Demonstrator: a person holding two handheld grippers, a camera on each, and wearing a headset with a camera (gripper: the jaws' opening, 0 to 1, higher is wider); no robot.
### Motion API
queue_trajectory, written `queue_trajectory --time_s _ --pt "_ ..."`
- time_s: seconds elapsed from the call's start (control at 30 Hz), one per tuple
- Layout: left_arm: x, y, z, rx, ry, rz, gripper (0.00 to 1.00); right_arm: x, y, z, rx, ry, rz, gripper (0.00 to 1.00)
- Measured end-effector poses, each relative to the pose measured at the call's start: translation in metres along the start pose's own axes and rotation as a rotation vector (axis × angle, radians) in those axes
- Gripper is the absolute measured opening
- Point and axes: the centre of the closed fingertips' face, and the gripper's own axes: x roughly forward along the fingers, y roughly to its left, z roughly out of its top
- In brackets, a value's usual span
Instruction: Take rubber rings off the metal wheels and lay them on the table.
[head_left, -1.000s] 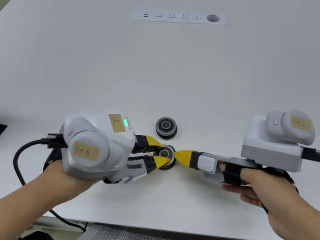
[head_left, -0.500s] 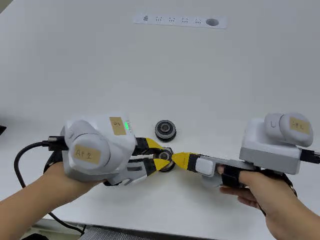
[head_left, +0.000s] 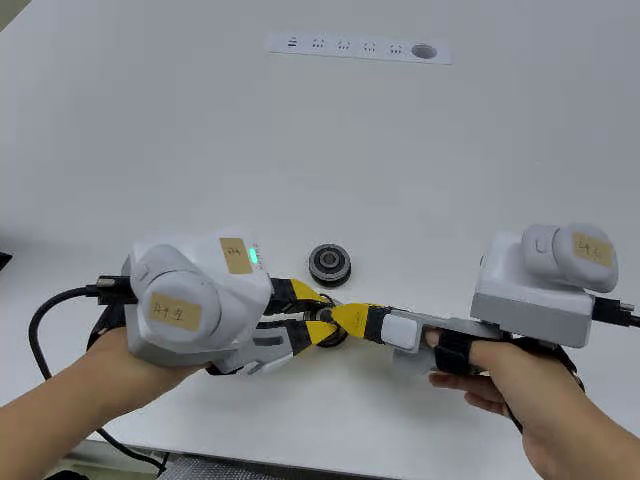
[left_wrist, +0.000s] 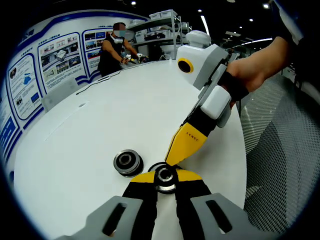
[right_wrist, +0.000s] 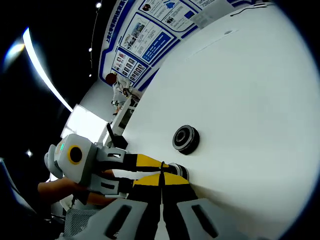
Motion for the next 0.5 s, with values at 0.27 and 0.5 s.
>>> queue_trajectory --time_s 0.27,0.5 --pt "-0.0002 0.0000 0.0002 0.002 -0.001 0.000 0.12 -0.0025 -0.0016 0.0015 0.015 -0.014 -0.009 0.01" --pt "-0.0002 -0.0003 0.0005 0.022 -0.007 -0.008 0.13 -0.0018 -0.0003 0.0010 0.036 -0.020 -0.006 0.01"
